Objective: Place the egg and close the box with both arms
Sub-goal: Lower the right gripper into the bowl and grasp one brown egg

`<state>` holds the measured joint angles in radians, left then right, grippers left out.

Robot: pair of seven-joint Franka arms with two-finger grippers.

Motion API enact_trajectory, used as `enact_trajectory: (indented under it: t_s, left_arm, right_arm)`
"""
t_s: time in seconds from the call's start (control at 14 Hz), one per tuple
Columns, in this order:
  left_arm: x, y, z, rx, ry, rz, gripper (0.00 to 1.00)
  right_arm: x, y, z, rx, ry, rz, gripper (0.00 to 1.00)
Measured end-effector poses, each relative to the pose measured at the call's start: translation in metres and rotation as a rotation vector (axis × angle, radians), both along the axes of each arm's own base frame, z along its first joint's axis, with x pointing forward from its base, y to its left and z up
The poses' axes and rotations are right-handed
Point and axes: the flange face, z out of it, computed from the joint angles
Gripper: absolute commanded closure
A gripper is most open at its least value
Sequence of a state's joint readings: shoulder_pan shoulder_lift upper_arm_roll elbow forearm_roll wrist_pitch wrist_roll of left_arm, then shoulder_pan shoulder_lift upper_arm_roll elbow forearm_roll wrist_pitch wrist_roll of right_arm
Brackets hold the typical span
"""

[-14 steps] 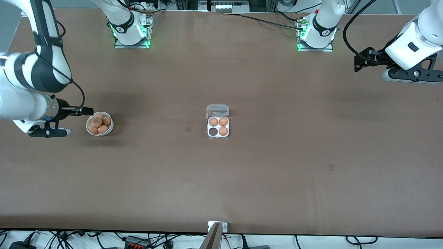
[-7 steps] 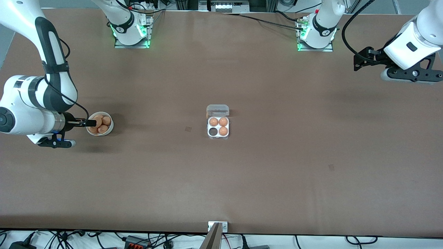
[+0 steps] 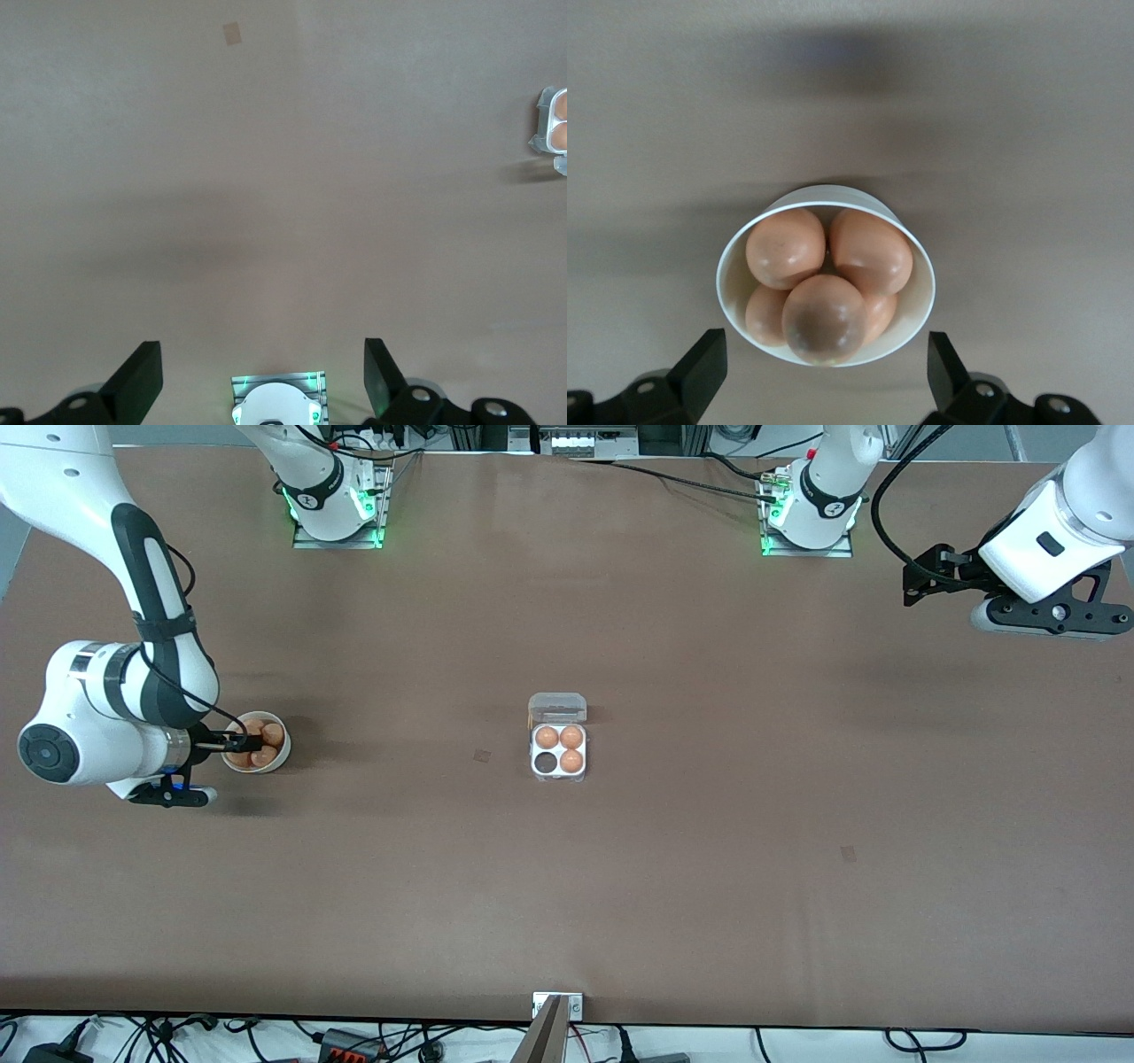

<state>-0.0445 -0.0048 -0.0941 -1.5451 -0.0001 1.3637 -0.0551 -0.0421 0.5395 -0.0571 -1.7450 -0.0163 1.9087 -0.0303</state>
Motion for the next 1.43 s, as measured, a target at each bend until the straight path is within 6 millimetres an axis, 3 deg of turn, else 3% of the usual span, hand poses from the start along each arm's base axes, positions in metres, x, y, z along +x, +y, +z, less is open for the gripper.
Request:
enact_trajectory:
  t_s: [0.14, 0.29, 0.5, 0.71, 1.14, 1.43]
  left_arm:
    - [-0.0001, 0.0, 0.0, 0.0, 0.0, 0.0, 0.0]
    - [-0.0001, 0.0, 0.0, 0.0, 0.001, 0.0, 0.0]
    - [-0.0001, 0.0, 0.0, 0.0, 0.001, 0.0, 0.0]
    - [-0.0001, 0.0001, 0.0, 0.0, 0.001, 0.0, 0.0]
    - [-0.0001, 0.0002, -0.0001, 0.0, 0.001, 0.0, 0.0]
    - [0.0003, 0.0035, -0.0001, 0.0, 0.001, 0.007, 0.0]
  right_arm:
    - [-0.001, -0.0005, -0.0068, 0.0, 0.01, -0.001, 0.02]
    - [-0.0017, -0.0006, -0.0116, 0.001, 0.017, -0.001, 0.16]
    - [-0.0021, -0.0007, -0.0131, 0.001, 0.021, -0.001, 0.49]
    - [-0.0021, -0.0006, -0.0131, 0.001, 0.021, -0.001, 0.69]
    - [-0.0021, -0.0002, -0.013, 0.003, 0.021, 0.002, 0.89]
    - [0.0001, 0.0021, -0.0068, 0.009, 0.026, 0.014, 0.92]
